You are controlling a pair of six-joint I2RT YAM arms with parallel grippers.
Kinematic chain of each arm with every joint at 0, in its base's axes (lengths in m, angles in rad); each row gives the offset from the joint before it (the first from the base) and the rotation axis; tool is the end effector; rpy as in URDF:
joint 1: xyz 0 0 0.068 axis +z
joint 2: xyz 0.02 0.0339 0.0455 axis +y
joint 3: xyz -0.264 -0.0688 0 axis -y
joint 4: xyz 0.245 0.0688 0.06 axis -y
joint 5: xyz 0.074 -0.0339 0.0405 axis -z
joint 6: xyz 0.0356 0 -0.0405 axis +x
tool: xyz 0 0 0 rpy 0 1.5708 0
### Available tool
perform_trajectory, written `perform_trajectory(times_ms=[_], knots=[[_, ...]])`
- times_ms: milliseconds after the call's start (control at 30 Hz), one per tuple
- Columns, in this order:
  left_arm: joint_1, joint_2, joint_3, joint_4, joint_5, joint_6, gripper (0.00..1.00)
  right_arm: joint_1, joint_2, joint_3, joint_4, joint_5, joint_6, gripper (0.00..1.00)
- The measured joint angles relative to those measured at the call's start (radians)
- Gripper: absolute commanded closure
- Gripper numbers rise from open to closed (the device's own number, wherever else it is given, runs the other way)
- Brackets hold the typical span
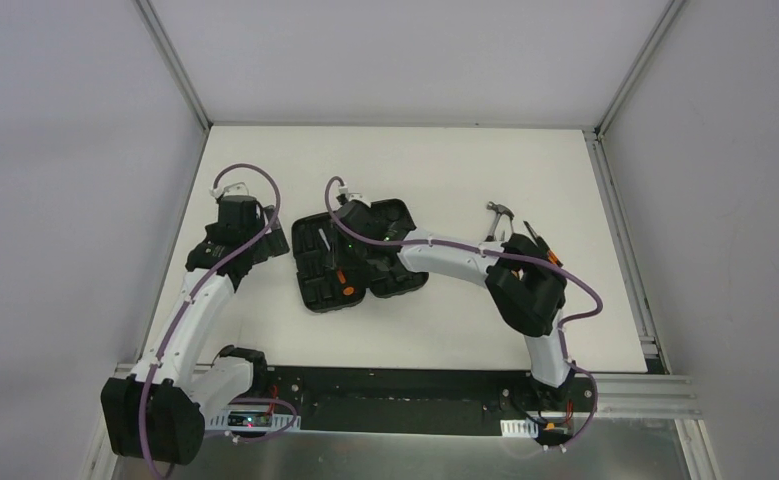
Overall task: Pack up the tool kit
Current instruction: Place the screwdriver in the toolbox.
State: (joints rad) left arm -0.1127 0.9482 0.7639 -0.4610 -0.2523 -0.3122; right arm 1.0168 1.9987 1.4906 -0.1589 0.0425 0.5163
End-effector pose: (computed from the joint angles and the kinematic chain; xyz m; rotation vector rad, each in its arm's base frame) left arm 0.2043 -0.0142 0.2768 -0.3557 2.1637 0.0411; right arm 0.2427 0.3894 0.2191 -0.5597 2.2877 0.7569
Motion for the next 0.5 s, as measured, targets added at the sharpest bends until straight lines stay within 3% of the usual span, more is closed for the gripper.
perform_trajectory(times_ms=[267, 500], knots=[[0.003, 0.048, 0.019, -0.053, 0.076, -0.084, 0.03, 0.057, 0.063, 0.000, 0.001, 0.145, -0.008, 1.00], [0.003, 0.052, 0.019, -0.061, 0.108, -0.097, 0.01, 0.078, 0.079, -0.011, 0.031, 0.219, 0.004, 0.88]])
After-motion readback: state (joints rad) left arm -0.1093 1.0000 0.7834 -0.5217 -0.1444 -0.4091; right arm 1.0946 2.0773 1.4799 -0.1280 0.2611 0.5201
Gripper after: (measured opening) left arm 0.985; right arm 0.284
